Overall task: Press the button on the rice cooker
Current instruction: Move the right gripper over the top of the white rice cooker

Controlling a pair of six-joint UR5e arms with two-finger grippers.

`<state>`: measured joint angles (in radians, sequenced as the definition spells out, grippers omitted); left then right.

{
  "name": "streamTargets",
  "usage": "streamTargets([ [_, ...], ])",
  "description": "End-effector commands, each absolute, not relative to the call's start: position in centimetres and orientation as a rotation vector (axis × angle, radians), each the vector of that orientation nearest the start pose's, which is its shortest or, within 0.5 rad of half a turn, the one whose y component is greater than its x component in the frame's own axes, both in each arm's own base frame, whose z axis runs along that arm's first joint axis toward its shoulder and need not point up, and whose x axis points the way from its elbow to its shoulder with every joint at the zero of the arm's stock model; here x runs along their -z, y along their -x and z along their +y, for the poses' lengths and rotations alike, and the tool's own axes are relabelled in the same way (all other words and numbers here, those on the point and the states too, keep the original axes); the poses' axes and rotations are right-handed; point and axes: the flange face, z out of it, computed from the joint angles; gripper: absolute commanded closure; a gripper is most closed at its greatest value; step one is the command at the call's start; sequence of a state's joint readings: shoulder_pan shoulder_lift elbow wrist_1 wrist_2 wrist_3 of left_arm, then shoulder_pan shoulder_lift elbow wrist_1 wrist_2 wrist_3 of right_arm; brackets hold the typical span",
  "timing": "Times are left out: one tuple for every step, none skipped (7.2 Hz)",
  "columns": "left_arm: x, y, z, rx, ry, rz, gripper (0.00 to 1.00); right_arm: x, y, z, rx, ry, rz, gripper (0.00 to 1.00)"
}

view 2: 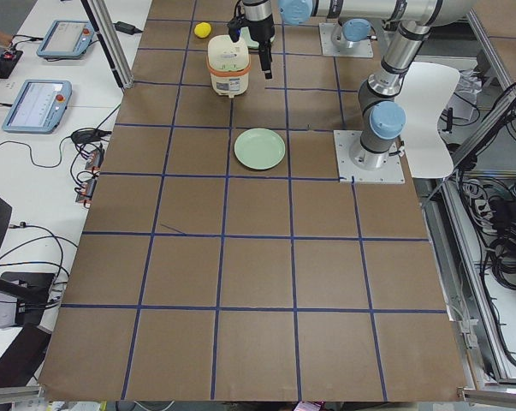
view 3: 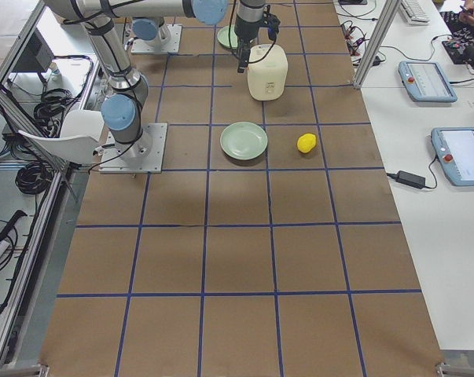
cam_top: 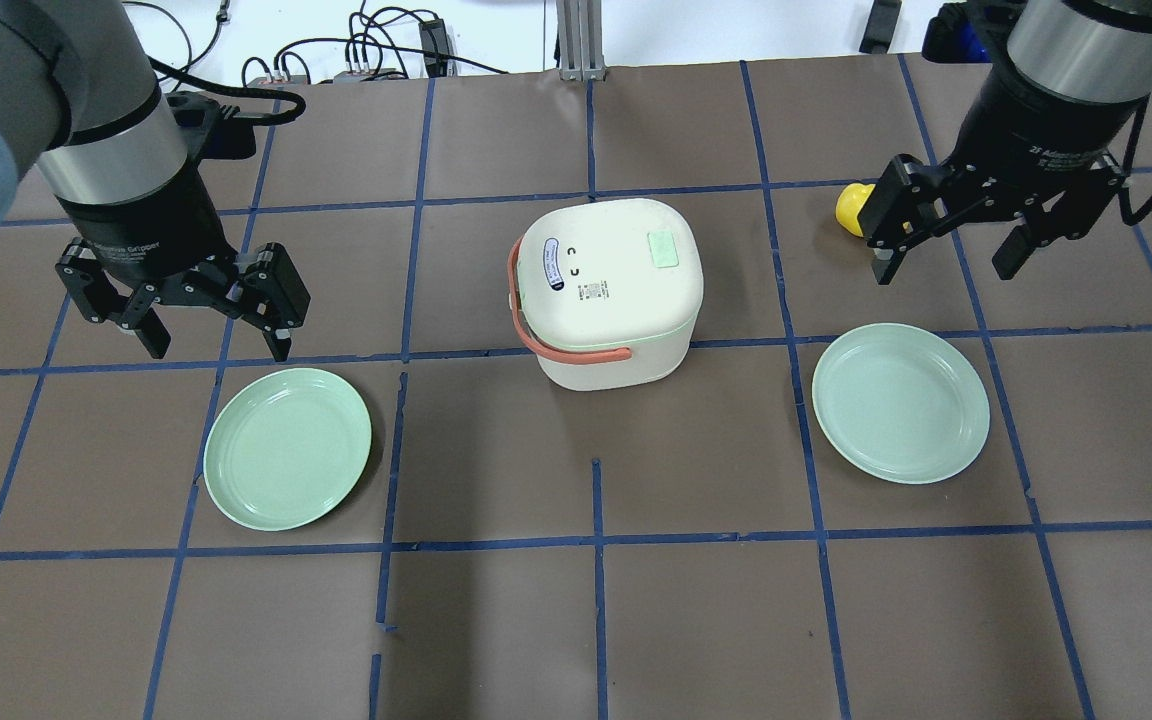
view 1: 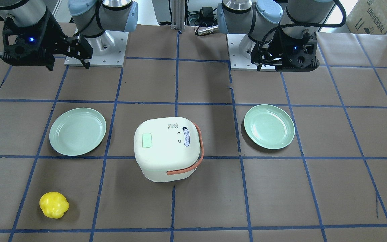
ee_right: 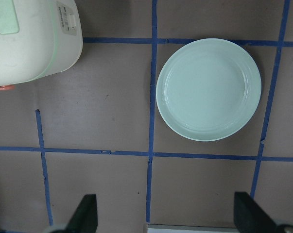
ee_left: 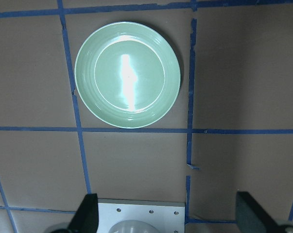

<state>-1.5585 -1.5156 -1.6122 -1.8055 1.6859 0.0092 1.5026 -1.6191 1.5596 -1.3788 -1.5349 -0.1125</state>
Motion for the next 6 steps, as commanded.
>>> streamTargets([
  [-47.39, 11.63, -44.58, -0.336, -0.015, 3.009, 0.00, -49.86, -12.60, -46.68, -0.163, 0.101, 3.094, 0.00],
  [-47.39, 11.64, -44.58, -0.336, -0.015, 3.011, 0.00, -49.79, -12.61, -46.73, -0.165, 0.101, 3.094, 0.00],
  [-47.39, 11.64, -44.58, -0.336, -0.015, 3.011, 0.00, -49.79, -12.63, -46.67, -0.165, 0.101, 3.093, 0.00],
  [-47.39, 11.64, -44.58, -0.336, -0.015, 3.011, 0.00, -49.57, -12.64, -46.63, -0.172, 0.099, 3.091, 0.00],
  [-47.39, 11.64, -44.58, -0.336, -0.015, 3.011, 0.00, -49.64, -12.57, -46.66, -0.170, 0.096, 3.091, 0.00],
  [-47.39, 11.64, -44.58, -0.336, -0.015, 3.011, 0.00, -49.92, -12.79, -46.86, -0.142, 0.094, 3.092, 0.00],
])
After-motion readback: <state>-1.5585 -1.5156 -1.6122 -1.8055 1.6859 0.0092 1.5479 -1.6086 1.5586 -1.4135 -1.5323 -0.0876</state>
